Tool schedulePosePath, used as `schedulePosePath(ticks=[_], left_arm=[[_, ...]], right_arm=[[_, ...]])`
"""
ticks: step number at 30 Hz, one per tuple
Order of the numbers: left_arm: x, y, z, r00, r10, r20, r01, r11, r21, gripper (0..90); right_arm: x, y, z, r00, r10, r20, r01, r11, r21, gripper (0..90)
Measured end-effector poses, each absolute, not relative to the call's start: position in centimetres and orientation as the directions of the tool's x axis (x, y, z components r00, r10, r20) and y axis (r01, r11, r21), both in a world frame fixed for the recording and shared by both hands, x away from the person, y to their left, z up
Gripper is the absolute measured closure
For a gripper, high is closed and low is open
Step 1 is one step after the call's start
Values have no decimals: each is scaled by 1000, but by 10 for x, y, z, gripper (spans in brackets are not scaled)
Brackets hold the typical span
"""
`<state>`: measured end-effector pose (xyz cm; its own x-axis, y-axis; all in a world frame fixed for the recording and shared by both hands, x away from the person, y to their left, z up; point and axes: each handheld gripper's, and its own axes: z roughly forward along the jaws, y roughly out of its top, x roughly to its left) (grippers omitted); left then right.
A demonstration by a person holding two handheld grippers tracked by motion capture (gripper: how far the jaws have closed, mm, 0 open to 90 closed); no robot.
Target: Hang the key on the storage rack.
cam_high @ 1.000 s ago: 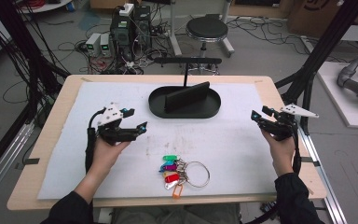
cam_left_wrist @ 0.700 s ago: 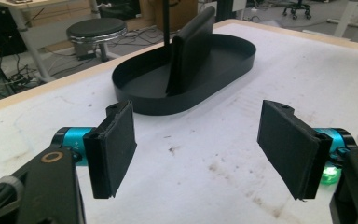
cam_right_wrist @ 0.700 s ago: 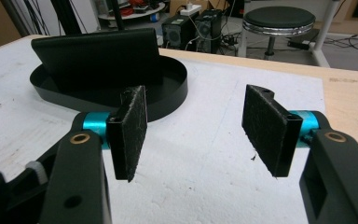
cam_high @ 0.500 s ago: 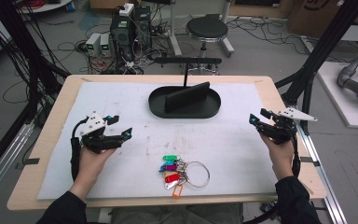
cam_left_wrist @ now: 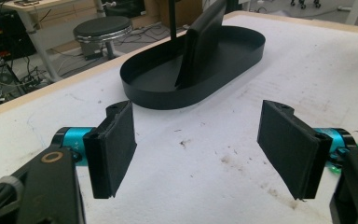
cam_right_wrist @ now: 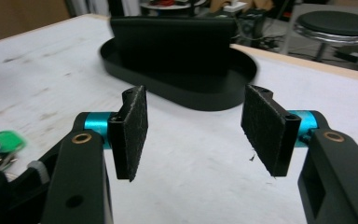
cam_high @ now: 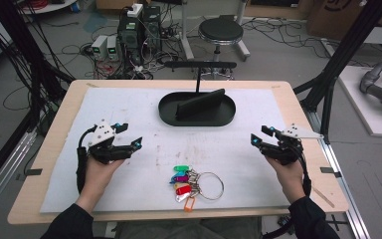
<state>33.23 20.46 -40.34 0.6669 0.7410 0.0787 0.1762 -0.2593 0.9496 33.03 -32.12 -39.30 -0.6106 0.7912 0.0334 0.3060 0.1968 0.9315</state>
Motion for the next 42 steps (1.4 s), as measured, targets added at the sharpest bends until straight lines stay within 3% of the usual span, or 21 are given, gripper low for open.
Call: schedulePosePath(ticks=[11, 35, 42], left_arm=[[337, 204, -409, 667, 741, 76, 191, -269, 944, 276], [336, 199, -412, 679, 728, 95, 195, -303, 933, 277], [333, 200, -413, 677, 729, 100, 194, -308, 931, 279]], right_arm=[[304, -270, -408, -749, 662, 18, 306, 322, 896, 480], [307, -221, -445, -846, 528, 73, 408, 552, 728, 663], [306, -211, -448, -856, 516, 31, 387, 600, 700, 705]])
